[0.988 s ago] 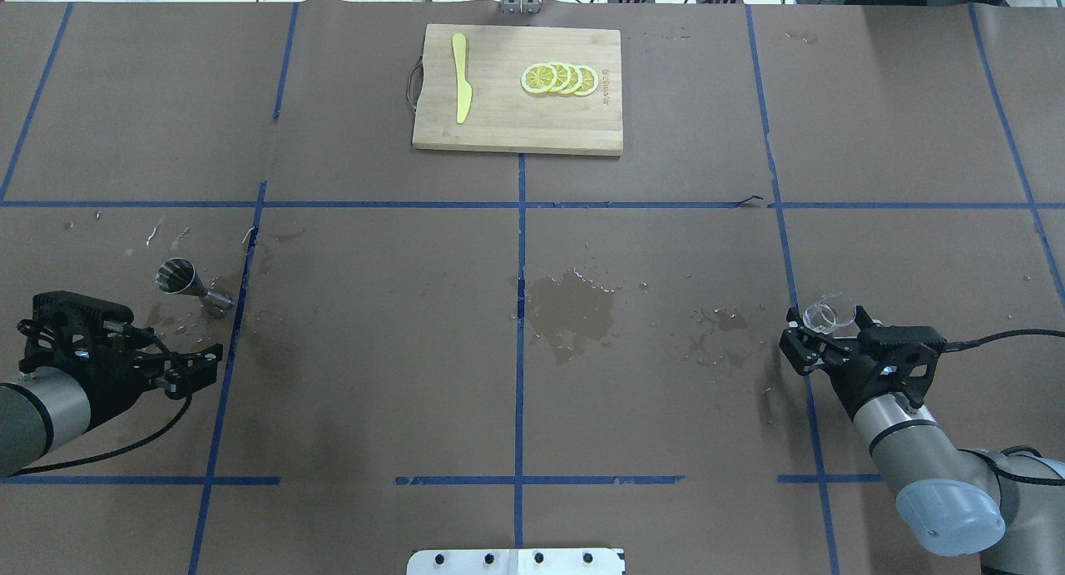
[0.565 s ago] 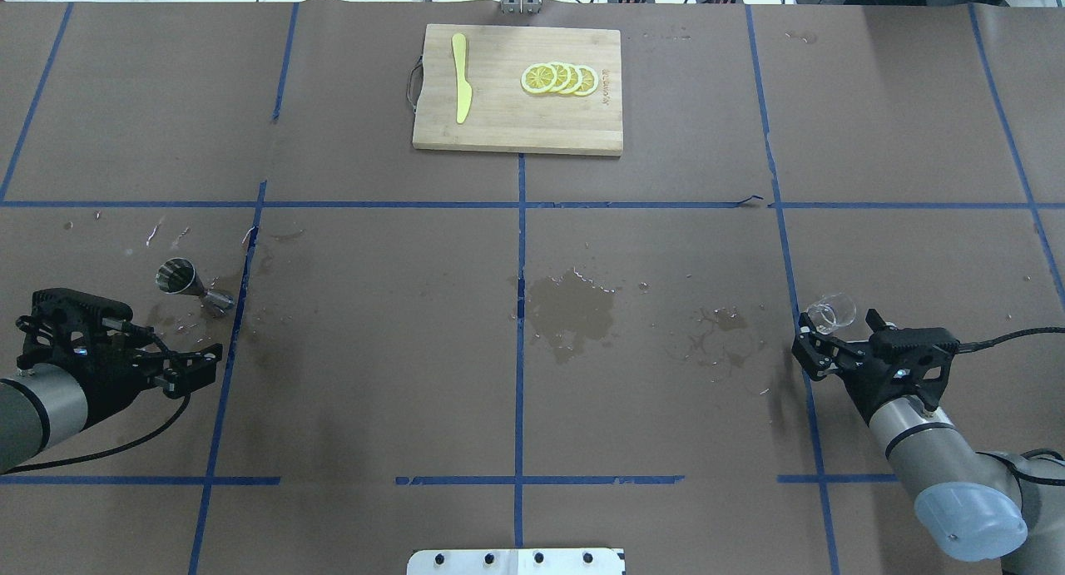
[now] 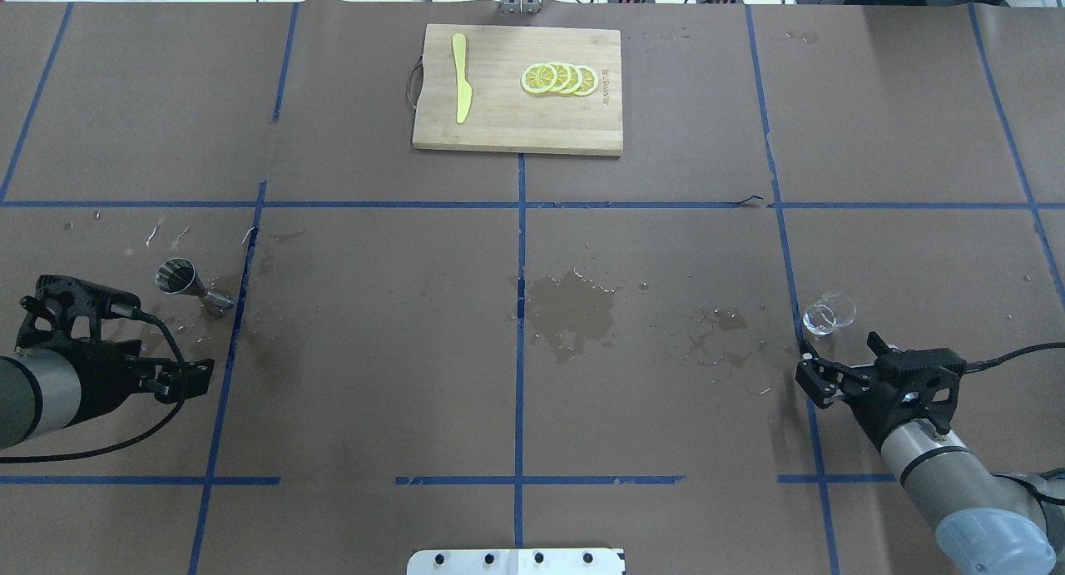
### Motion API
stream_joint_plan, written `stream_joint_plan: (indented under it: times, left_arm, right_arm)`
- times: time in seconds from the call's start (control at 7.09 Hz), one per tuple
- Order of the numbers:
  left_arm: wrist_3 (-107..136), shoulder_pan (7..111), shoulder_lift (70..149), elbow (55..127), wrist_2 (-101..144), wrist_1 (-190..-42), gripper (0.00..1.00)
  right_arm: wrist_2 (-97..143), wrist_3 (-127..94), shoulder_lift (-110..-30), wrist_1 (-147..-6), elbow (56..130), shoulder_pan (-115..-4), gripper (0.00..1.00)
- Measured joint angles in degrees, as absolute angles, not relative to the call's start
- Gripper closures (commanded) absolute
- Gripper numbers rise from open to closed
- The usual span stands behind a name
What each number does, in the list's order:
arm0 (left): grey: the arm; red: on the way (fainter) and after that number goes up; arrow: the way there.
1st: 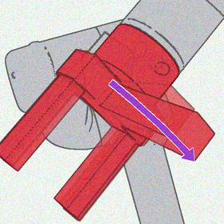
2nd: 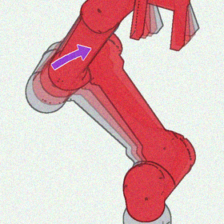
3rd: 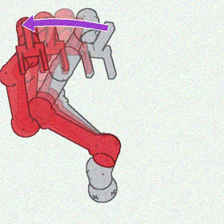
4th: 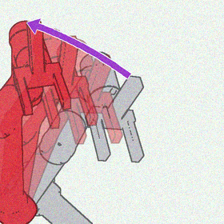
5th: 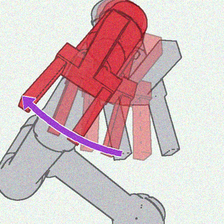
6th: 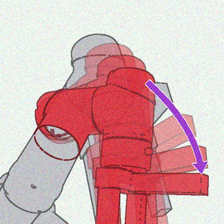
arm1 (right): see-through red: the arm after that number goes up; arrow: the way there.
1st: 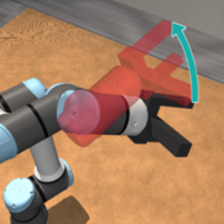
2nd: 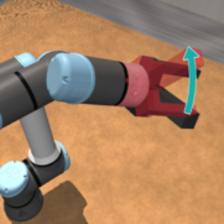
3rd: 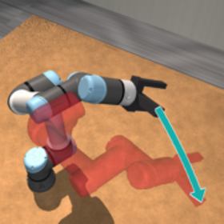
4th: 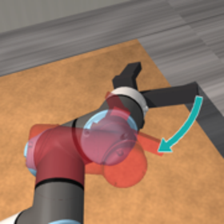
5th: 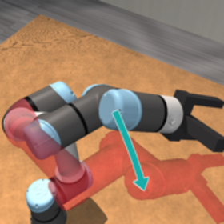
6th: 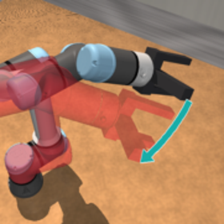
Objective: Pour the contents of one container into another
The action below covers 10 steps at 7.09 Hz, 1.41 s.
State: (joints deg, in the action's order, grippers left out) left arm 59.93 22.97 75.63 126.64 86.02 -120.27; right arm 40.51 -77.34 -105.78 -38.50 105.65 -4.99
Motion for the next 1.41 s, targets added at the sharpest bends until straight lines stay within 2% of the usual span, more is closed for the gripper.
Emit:
stream_joint_plan:
  times: [0.71,1.13,1.41]
  left_arm:
    - [59.94,25.17,84.62,129.30,94.63,-106.14,0.00]
    - [58.59,29.45,100.76,129.31,98.29,-84.93,0.00]
    - [52.48,33.68,107.29,128.80,100.96,-76.73,0.00]
  right_arm:
    - [49.65,-78.04,-115.40,-38.46,116.70,-0.96,0.00]
    - [62.47,-78.13,-120.33,-39.41,122.94,-0.54,0.00]
    - [68.51,-78.08,-121.36,-45.24,127.80,-1.92,0.00]
